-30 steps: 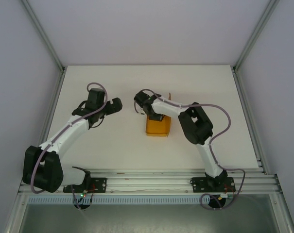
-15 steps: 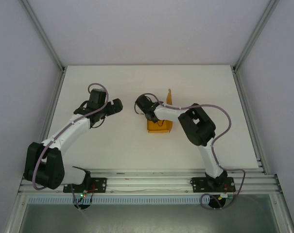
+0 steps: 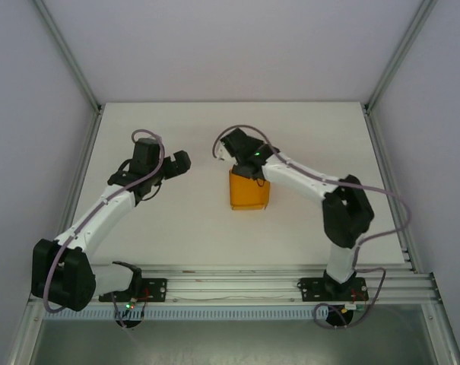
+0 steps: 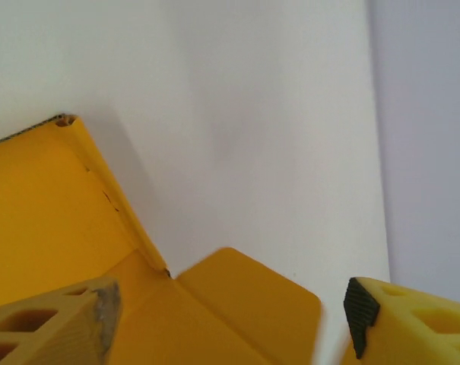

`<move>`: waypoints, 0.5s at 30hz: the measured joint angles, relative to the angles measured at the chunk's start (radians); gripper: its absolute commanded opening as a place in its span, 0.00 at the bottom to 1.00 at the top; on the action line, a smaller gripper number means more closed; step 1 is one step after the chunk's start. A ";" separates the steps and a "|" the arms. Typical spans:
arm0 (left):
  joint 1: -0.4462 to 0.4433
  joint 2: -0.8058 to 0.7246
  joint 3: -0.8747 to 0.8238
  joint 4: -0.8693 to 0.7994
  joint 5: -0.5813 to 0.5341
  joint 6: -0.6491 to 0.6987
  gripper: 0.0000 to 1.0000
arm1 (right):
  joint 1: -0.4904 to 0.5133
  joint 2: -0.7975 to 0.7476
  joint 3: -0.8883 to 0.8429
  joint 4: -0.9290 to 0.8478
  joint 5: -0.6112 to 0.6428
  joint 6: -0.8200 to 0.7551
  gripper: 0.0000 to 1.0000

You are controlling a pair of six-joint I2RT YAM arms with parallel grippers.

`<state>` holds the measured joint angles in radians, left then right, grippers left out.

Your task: Assemble paper box

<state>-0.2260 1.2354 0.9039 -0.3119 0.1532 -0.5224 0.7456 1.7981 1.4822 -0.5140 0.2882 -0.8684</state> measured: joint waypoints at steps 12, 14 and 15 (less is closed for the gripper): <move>0.000 0.029 -0.009 0.029 0.027 0.028 1.00 | 0.006 -0.553 -0.278 -0.090 -0.068 0.906 0.94; 0.000 0.052 -0.009 0.033 0.031 0.035 1.00 | 0.006 -0.555 -0.327 -0.103 -0.100 0.981 0.87; 0.000 0.062 -0.009 0.033 0.034 0.036 1.00 | 0.005 -0.545 -0.343 -0.106 -0.116 1.005 0.83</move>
<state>-0.2260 1.2976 0.8951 -0.2787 0.1875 -0.4866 0.7502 1.2530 1.1389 -0.6205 0.1726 0.1364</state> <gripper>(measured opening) 0.998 0.894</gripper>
